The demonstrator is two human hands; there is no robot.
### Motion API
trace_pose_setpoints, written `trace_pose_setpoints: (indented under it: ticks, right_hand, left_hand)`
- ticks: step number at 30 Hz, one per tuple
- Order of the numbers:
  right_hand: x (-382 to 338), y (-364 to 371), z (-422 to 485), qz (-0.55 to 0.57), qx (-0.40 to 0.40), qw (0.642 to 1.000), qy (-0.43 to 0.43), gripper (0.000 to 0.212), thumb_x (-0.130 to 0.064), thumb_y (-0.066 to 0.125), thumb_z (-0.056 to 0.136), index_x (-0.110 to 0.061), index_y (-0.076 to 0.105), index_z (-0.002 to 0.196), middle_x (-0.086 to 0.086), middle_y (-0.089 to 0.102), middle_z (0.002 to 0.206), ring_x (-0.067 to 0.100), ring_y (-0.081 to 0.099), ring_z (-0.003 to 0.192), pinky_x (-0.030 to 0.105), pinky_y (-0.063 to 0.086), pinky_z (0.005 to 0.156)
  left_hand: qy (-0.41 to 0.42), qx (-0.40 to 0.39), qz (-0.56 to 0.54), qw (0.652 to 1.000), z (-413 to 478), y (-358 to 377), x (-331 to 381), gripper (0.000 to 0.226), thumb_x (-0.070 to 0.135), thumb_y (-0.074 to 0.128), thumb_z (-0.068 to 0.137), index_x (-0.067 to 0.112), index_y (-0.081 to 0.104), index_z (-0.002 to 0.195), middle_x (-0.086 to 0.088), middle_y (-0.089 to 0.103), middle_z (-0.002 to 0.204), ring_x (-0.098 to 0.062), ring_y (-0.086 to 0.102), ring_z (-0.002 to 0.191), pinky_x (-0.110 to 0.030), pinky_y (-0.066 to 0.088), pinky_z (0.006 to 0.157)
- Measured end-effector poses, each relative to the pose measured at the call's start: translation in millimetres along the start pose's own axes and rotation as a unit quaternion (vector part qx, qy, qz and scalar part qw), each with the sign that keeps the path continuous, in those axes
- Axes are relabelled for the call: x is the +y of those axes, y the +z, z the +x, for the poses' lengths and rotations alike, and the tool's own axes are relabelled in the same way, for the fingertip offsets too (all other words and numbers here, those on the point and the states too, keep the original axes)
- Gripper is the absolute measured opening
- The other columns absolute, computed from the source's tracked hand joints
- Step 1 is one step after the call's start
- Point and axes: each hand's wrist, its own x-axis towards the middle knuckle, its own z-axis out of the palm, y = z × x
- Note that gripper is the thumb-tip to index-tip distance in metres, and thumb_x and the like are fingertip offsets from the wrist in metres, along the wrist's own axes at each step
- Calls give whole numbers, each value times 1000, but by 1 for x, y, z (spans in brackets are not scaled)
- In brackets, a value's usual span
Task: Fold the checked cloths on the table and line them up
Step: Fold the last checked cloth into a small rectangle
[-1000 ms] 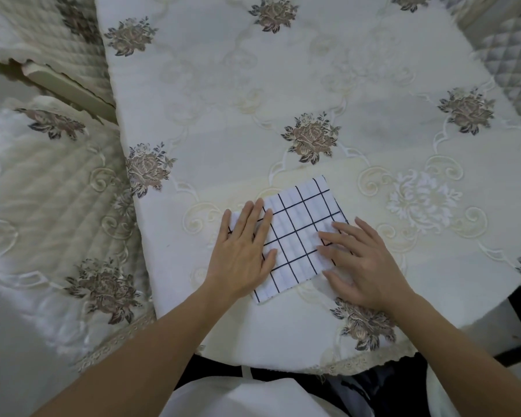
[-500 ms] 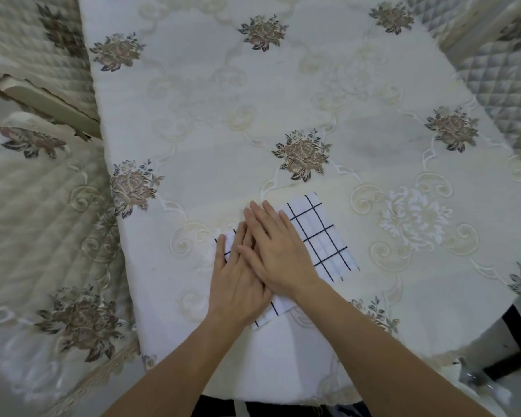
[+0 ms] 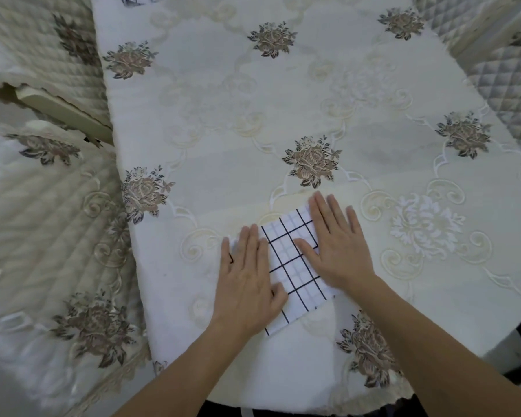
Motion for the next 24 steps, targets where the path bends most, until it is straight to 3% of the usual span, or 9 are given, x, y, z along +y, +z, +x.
trace_pose_setpoints:
  ticks: [6,16,20,22,24]
  right_hand:
    - [4,3,0,-6,-12,1000,-6,77,-63,14,100,-17,0,160,0,-6,168,16,-7,154,50,11,123]
    - [2,-1,0,4,-26,1000,-4,80,-68,12,99,-18,-6,159,0,-11,167,15,-12,153,50,8,124]
    - [-23,-13,-1,15,-1,999,51,87,-71,16,97,-13,1,159,5,-8,167,23,-10,154,56,4,123]
    - [-60,-17,-5,43,41,998,-10,82,-66,25,99,-14,9,159,5,2,168,23,-3,154,54,5,123]
    - [-97,-10,-10,65,24,992,-102,76,-63,24,100,-16,13,159,2,5,168,20,-1,154,53,11,122]
  left_hand:
    - [19,-26,-23,999,10,14,52,87,60,32,97,2,10,157,-16,-1,166,-26,-7,154,-55,13,121]
    - [14,-24,12,1000,-21,15,-27,91,69,26,96,6,6,158,-12,-5,166,-25,-6,154,-48,11,124]
    - [16,-34,18,999,-24,13,-33,94,71,25,95,5,6,158,-12,-6,166,-25,-5,154,-47,11,123]
    - [16,-32,15,999,-22,13,-32,94,72,25,94,5,6,158,-12,-5,166,-25,-5,154,-48,12,123]
    - [17,-32,9,999,-22,13,-32,95,71,31,93,7,5,158,-12,-6,166,-24,-6,154,-48,13,123]
